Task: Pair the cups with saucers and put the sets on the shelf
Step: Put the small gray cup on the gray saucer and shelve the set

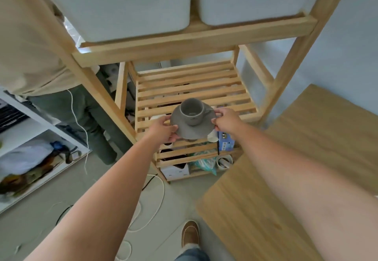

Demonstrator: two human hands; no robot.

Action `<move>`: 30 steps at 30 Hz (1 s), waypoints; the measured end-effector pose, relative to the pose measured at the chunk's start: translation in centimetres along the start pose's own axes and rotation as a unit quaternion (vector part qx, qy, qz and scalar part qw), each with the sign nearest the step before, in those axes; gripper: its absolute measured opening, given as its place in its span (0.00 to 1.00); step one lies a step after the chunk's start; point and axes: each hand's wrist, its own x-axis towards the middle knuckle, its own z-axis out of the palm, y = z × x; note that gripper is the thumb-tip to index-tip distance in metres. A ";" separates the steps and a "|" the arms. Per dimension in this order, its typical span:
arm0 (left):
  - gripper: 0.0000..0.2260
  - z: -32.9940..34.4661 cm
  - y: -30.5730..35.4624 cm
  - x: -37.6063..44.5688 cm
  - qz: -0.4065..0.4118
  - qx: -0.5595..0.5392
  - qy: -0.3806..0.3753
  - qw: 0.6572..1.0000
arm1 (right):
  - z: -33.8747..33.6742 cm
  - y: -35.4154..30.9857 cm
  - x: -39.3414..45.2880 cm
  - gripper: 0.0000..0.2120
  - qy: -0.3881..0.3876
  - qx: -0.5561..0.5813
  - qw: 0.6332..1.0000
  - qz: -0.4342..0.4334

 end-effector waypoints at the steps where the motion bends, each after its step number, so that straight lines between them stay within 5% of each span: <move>1: 0.27 -0.8 -0.3 0.8 -0.002 0.006 -0.007 1.000 | 0.9 -0.1 1.0 0.19 -0.004 0.003 1.000 0.005; 5: 0.36 -3.2 -1.0 3.7 -0.013 0.026 -0.015 0.999 | 3.7 -0.4 4.5 0.16 0.007 0.008 1.000 0.018; 12: 0.31 -5.2 -0.9 7.6 -0.044 -0.044 0.012 0.998 | 6.9 -1.5 7.9 0.09 0.031 0.032 0.999 0.016; 17: 0.31 -5.9 -0.8 8.7 -0.026 0.005 0.020 0.999 | 8.1 -1.7 8.0 0.12 0.047 0.022 0.999 -0.001; 21: 0.29 -6.1 -0.7 8.6 0.016 0.152 0.038 0.988 | 8.1 -1.4 8.6 0.06 0.036 -0.106 0.991 -0.075; 25: 0.22 -6.1 -1.8 8.7 0.082 0.315 0.066 0.943 | 6.9 -0.7 8.5 0.32 -0.025 -0.293 0.949 -0.110; 27: 0.25 -6.0 -2.9 8.6 0.097 0.337 0.089 0.932 | 6.4 -0.1 8.4 0.46 -0.037 -0.391 0.912 -0.119; 30: 0.35 -5.8 -4.6 8.4 0.128 0.399 0.102 0.902 | 6.7 0.6 8.5 0.52 -0.043 -0.433 0.889 -0.139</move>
